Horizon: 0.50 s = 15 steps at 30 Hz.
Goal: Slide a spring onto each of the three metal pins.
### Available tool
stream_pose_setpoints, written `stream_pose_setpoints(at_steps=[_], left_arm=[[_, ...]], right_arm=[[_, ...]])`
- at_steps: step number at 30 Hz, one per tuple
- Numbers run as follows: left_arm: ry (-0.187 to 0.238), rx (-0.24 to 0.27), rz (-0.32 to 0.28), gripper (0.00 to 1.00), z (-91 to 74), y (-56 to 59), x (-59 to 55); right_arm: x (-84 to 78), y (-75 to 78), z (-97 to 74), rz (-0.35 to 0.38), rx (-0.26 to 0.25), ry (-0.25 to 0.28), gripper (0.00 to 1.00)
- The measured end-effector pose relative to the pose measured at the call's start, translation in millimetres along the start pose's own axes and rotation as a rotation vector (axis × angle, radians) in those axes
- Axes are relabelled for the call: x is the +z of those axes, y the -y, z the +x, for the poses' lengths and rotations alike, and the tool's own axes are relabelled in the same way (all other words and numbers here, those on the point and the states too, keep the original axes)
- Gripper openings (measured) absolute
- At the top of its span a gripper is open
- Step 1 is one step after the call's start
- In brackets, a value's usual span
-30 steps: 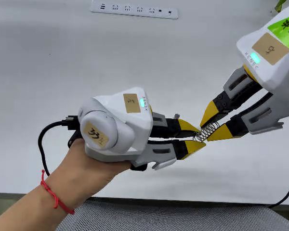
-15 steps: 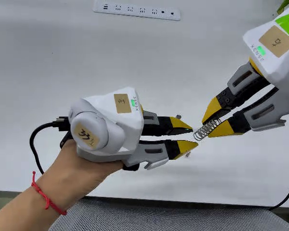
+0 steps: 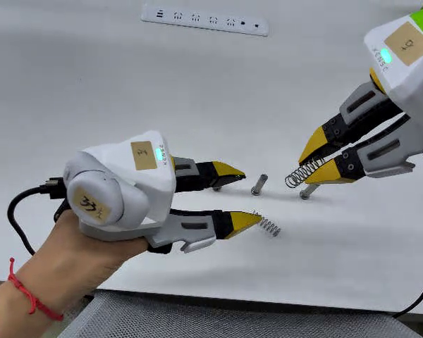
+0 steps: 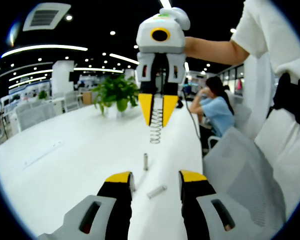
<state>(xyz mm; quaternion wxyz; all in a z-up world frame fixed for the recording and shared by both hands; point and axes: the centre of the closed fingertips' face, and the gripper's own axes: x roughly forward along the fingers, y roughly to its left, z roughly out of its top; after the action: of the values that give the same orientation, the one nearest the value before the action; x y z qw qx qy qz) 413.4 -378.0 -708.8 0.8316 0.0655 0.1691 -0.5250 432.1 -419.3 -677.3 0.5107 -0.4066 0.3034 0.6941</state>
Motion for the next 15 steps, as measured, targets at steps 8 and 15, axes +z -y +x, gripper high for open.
stream_pose_setpoints(at_steps=[8,15], left_arm=[[-0.029,0.04,0.036,0.5,-12.5,-17.1,-13.9],[-0.046,0.06,0.035,0.66,-17.9,-27.4,-25.2]], right_arm=[[-6.8,22.8,7.8,0.031,-0.041,-0.03,0.12],[-13.8,35.4,21.0,0.057,-0.053,-0.056,0.12]])
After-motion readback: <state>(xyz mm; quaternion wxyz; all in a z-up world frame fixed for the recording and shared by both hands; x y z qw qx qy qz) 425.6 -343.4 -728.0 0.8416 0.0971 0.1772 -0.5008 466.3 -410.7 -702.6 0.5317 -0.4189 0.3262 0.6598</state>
